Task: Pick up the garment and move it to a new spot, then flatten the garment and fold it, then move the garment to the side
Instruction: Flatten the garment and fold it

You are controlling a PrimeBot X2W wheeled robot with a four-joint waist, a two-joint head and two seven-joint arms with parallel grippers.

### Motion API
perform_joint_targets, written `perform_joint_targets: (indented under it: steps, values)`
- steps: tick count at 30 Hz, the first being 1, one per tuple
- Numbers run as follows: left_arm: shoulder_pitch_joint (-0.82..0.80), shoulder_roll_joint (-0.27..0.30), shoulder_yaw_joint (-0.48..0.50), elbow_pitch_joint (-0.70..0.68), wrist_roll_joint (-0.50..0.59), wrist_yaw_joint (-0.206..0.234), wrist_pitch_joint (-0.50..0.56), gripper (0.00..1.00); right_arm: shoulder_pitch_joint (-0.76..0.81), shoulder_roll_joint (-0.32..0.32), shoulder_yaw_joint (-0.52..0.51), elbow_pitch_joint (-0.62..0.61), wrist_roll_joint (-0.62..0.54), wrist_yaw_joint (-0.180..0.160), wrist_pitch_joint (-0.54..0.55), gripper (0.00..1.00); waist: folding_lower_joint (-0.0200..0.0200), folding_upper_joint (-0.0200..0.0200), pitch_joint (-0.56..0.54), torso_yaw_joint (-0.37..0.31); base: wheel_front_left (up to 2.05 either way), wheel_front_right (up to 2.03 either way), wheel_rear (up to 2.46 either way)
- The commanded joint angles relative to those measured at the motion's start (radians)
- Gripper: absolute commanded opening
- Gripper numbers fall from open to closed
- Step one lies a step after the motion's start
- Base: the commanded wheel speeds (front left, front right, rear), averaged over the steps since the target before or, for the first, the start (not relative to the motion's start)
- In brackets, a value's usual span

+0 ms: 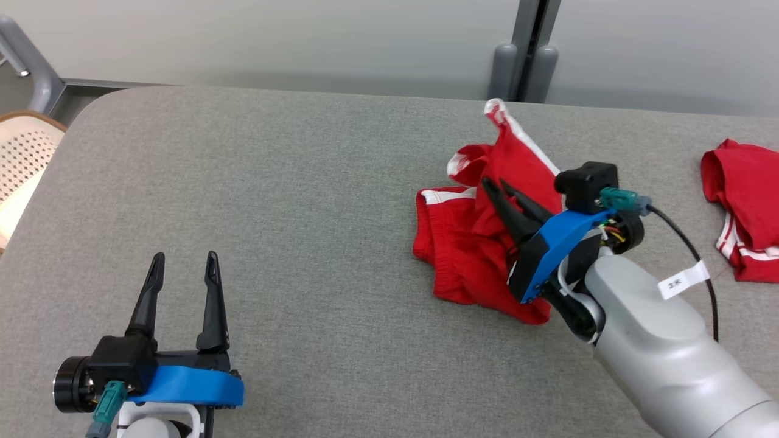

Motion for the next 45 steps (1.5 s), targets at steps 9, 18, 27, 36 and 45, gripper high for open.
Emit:
perform_joint_targets:
  steps: [9,18,27,36,45]
  values:
    - [-0.01,-0.002,0.001,0.0,-0.007,-0.001,-0.005,1.0,0.076,0.043,0.072,0.003,-0.022,0.0,0.042,0.0,0.0,0.0,0.012,0.025,0.0,0.0,0.0]
    - [-0.016,-0.002,-0.003,0.007,-0.008,-0.001,-0.005,1.0,0.129,0.072,0.094,-0.014,-0.032,0.0,-0.047,1.0,0.0,0.0,0.008,0.005,0.0,0.0,0.0]
    - [0.006,-0.002,0.0,-0.002,0.014,0.001,-0.005,1.0,0.251,-0.004,-0.149,-0.214,-0.146,0.0,-0.084,1.0,0.0,0.0,-0.038,-0.061,0.0,0.0,0.0]
    - [0.024,-0.001,0.014,-0.002,0.044,0.009,-0.005,1.0,0.492,0.03,-0.476,-0.471,-0.318,0.0,-0.084,1.0,0.0,0.0,-0.07,-0.13,0.0,0.0,0.0]
    - [0.055,0.008,0.02,0.016,0.071,0.026,-0.005,1.0,0.661,0.108,-0.66,-0.603,-0.429,0.0,-0.084,1.0,0.0,0.0,-0.107,-0.151,0.0,0.0,0.0]
